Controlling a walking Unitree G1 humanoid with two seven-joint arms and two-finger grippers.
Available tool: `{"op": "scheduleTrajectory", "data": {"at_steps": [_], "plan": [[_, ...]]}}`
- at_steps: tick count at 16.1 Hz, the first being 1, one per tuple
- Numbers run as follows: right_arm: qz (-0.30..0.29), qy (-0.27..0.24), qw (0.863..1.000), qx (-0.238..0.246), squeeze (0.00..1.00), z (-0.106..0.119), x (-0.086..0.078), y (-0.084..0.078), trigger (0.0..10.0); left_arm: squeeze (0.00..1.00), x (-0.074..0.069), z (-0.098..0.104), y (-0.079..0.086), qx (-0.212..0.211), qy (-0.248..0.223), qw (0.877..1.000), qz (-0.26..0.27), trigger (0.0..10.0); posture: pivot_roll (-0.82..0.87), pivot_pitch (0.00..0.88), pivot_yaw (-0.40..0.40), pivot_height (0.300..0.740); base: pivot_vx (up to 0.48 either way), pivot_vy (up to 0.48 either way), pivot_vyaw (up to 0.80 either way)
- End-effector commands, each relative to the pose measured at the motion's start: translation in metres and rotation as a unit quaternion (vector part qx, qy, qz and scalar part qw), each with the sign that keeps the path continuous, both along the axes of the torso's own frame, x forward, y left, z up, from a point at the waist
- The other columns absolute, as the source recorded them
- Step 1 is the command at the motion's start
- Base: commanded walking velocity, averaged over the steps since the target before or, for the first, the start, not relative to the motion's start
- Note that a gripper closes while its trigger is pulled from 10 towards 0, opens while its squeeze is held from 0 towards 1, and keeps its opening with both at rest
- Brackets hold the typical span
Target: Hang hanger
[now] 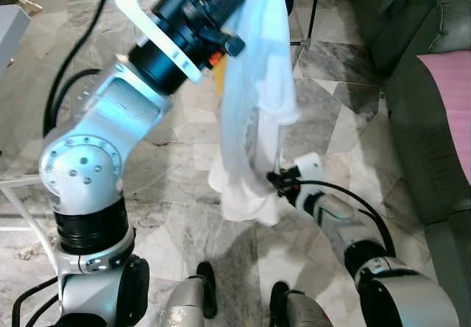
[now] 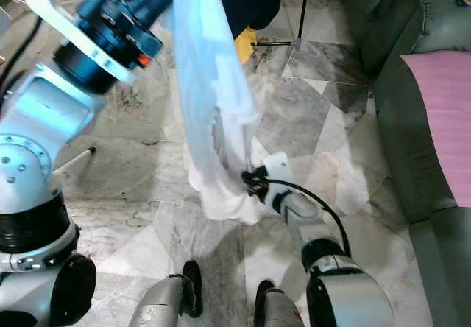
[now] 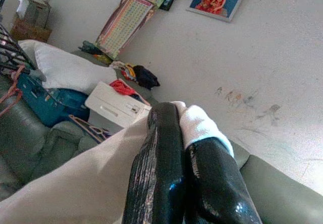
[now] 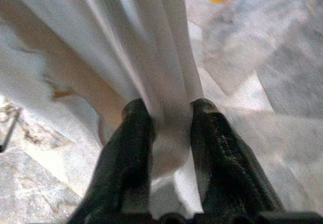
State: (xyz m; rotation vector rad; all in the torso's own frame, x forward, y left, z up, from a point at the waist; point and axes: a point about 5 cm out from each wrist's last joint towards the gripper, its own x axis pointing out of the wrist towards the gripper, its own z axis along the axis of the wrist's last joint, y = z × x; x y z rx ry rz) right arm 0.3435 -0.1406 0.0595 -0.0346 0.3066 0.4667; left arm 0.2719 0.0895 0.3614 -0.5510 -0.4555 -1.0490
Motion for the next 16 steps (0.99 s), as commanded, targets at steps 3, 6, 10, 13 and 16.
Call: {"op": "scheduleTrajectory", "data": {"at_steps": [3,6,10,13,16], "plan": [[-0.036,0.03,0.999,-0.008,0.0,-0.018,-0.011,-0.009,0.0,0.0,-0.008,0.009,-0.001,-0.003,-0.02,1.0,-0.008,10.0,0.17,0.297,0.035,0.74,0.0,0.0,0.0],[-0.091,0.034,0.995,-0.011,0.0,-0.022,-0.015,-0.034,0.0,0.0,-0.008,0.008,-0.002,-0.004,-0.02,1.0,-0.006,10.0,0.17,0.287,0.044,0.74,0.0,0.0,0.0],[-0.141,0.025,0.99,-0.019,0.0,-0.019,-0.018,-0.064,0.0,0.0,-0.007,0.006,-0.005,-0.006,-0.017,1.0,0.001,10.0,0.16,0.284,0.041,0.74,0.0,0.0,0.0],[-0.152,-0.026,0.988,-0.017,0.0,0.0,-0.011,-0.081,0.0,0.0,0.003,-0.02,-0.004,-0.001,0.029,0.999,0.018,10.0,0.12,0.285,0.037,0.74,0.0,0.0,0.0],[-0.146,-0.154,0.977,0.01,0.0,0.051,0.005,-0.094,0.0,0.0,0.029,-0.09,0.014,0.022,0.142,0.987,0.07,10.0,0.07,0.284,0.034,0.74,0.0,0.0,0.0]]}}
